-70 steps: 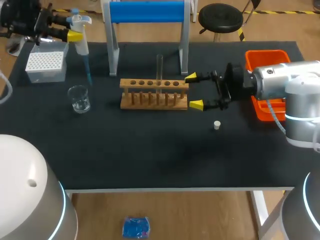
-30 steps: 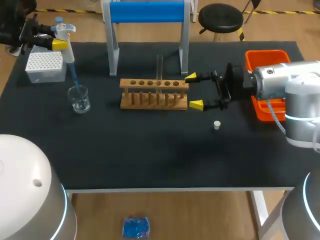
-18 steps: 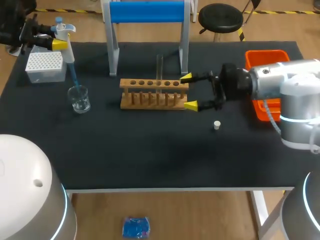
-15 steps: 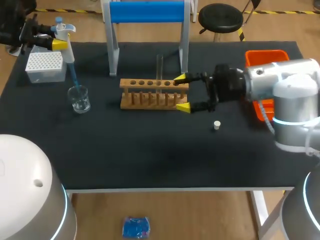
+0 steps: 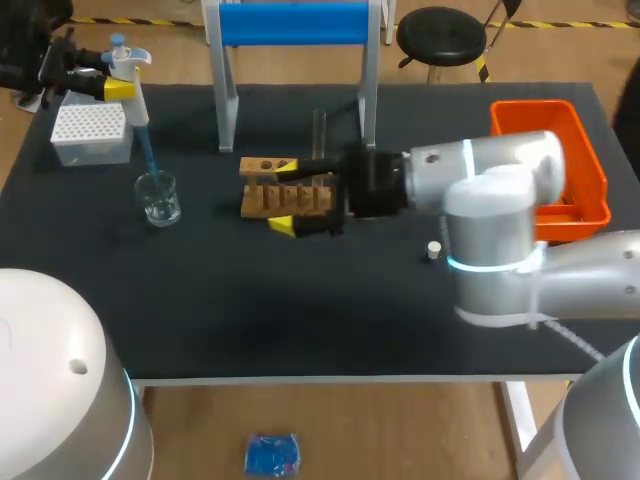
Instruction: Invert the test tube, pick up the pipette, mount the tip to pipette, aspirate from beaker and dispense into the tube, eject the tip, return the pipette, and cap with the stopper.
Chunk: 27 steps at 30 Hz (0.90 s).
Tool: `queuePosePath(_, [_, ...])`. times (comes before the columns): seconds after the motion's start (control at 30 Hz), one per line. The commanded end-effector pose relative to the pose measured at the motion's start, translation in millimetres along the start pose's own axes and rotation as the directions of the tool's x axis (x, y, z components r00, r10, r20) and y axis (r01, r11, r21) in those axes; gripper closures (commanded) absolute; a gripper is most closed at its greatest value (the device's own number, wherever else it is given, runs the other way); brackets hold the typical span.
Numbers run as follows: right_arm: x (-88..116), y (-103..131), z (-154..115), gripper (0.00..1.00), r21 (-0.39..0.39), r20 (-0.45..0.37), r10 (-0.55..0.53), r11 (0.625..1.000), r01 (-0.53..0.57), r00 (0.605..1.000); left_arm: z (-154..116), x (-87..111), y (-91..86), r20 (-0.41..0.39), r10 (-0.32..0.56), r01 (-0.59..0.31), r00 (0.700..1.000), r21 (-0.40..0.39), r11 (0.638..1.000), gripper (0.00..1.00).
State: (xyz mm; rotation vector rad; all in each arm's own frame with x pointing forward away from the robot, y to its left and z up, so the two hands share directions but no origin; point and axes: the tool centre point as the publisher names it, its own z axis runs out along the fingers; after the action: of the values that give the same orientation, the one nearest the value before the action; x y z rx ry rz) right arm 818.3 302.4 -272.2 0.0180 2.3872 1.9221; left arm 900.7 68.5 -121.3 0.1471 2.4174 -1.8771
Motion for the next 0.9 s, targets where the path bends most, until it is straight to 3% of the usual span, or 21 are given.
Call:
queuePosePath(0.03, [0,2,94,0.0,0.028,0.036,0.0,1.0,-0.001,0.999,0,-0.5,0.3,-0.002,0.002,-0.002,1.0,0.0,1.0,1.0])
queuePosePath(0.4, [2,-12,132,0.0,0.08,0.053,-0.015,0.997,0.011,0.998,0,-0.5,0.3,-0.002,0.002,-0.002,1.0,0.0,1.0,1.0])
queuePosePath(0.6, [-4,-27,128,0.0,0.073,0.042,-0.019,0.997,0.016,0.999,0,-0.5,0.3,-0.002,0.002,-0.002,1.0,0.0,1.0,1.0])
queuePosePath(0.9, [-10,-29,121,0.0,0.066,0.051,-0.043,0.997,0.04,0.998,0,-0.5,0.3,-0.002,0.002,-0.002,1.0,0.0,1.0,1.0])
